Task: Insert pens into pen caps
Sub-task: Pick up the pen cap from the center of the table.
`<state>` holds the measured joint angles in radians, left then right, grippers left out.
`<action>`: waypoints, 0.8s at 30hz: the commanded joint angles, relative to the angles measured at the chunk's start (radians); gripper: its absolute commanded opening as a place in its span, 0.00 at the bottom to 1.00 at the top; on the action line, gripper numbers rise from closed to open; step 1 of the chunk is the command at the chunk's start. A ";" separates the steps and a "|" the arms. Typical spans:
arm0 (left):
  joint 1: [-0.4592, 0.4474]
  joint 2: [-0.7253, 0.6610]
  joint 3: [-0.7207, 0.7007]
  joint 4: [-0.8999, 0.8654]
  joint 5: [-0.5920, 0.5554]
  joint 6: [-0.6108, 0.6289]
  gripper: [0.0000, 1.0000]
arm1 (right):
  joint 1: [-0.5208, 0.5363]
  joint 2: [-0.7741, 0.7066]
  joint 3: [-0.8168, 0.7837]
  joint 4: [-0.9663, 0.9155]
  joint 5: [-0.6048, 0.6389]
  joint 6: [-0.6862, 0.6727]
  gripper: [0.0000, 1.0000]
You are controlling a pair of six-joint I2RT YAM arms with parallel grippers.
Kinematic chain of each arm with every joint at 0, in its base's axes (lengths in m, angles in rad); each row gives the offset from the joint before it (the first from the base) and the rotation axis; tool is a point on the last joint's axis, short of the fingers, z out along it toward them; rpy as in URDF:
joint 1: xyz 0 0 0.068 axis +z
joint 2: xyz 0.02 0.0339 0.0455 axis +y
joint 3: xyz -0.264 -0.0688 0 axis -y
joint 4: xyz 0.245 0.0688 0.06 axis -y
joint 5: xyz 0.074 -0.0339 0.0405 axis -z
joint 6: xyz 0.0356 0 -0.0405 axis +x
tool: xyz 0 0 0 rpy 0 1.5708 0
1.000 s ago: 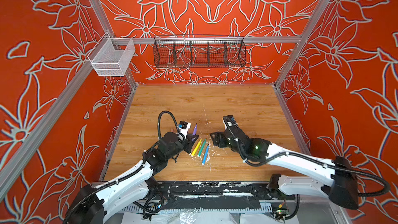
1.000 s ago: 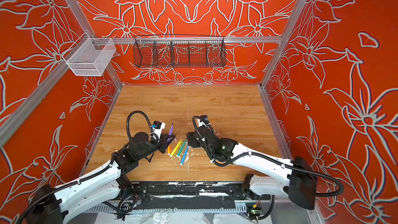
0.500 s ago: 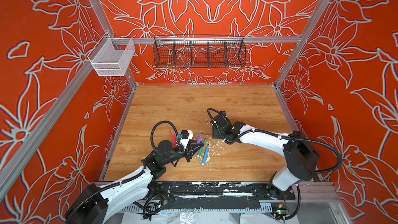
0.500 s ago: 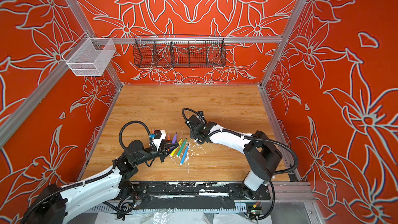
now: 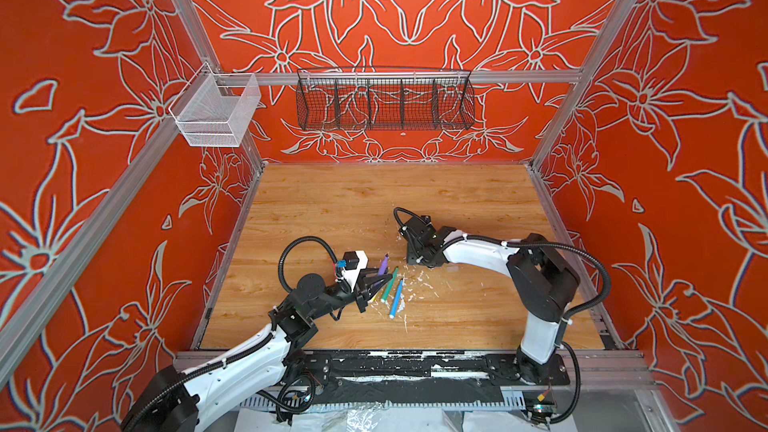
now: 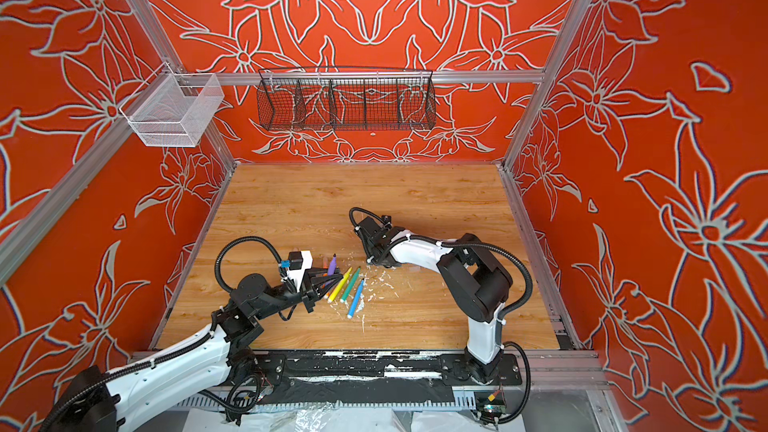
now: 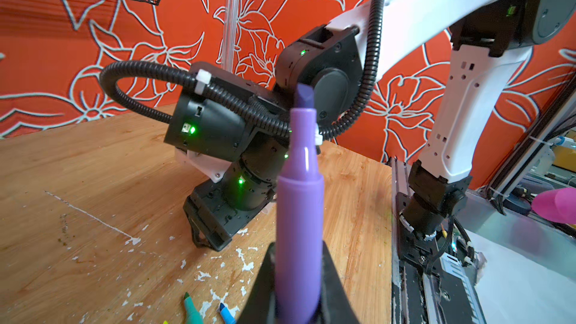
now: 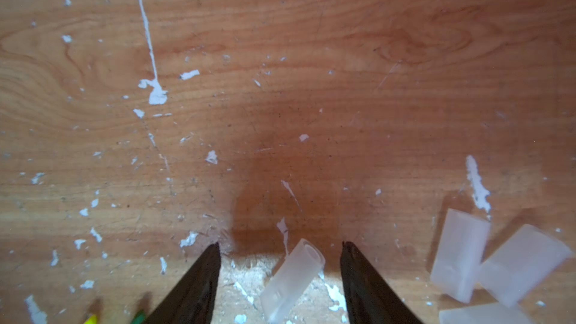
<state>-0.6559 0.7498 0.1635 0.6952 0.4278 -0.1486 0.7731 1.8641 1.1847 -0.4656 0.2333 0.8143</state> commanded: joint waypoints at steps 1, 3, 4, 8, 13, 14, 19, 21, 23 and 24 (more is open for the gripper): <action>-0.006 -0.007 -0.009 0.020 -0.004 0.022 0.00 | 0.002 0.023 0.024 -0.066 0.040 0.022 0.63; -0.007 -0.009 -0.007 0.016 -0.004 0.024 0.00 | 0.002 0.020 0.023 -0.081 0.041 0.022 0.61; -0.007 -0.011 -0.009 0.014 -0.007 0.025 0.00 | 0.002 0.012 0.015 -0.085 0.044 0.022 0.61; -0.007 -0.019 -0.011 0.009 -0.011 0.026 0.00 | 0.002 -0.024 -0.040 -0.062 0.054 0.028 0.61; -0.008 -0.027 -0.016 0.009 -0.032 0.023 0.00 | 0.002 -0.052 -0.085 -0.040 0.033 0.031 0.56; -0.008 -0.030 -0.016 0.008 -0.032 0.024 0.00 | 0.002 -0.056 -0.088 -0.041 0.035 0.030 0.53; -0.008 -0.053 -0.017 -0.010 -0.044 0.028 0.00 | 0.002 -0.052 -0.100 -0.016 0.023 0.025 0.39; -0.008 -0.062 -0.019 -0.014 -0.049 0.029 0.00 | 0.002 -0.036 -0.091 -0.013 0.014 0.022 0.39; -0.008 -0.069 -0.022 -0.014 -0.052 0.029 0.00 | -0.001 -0.019 -0.080 -0.013 0.002 0.016 0.39; -0.008 -0.071 -0.023 -0.015 -0.051 0.029 0.00 | -0.004 -0.011 -0.076 -0.011 -0.006 0.014 0.39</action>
<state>-0.6590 0.6941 0.1478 0.6731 0.3828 -0.1326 0.7727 1.8244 1.1042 -0.4660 0.2459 0.8261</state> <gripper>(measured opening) 0.145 0.392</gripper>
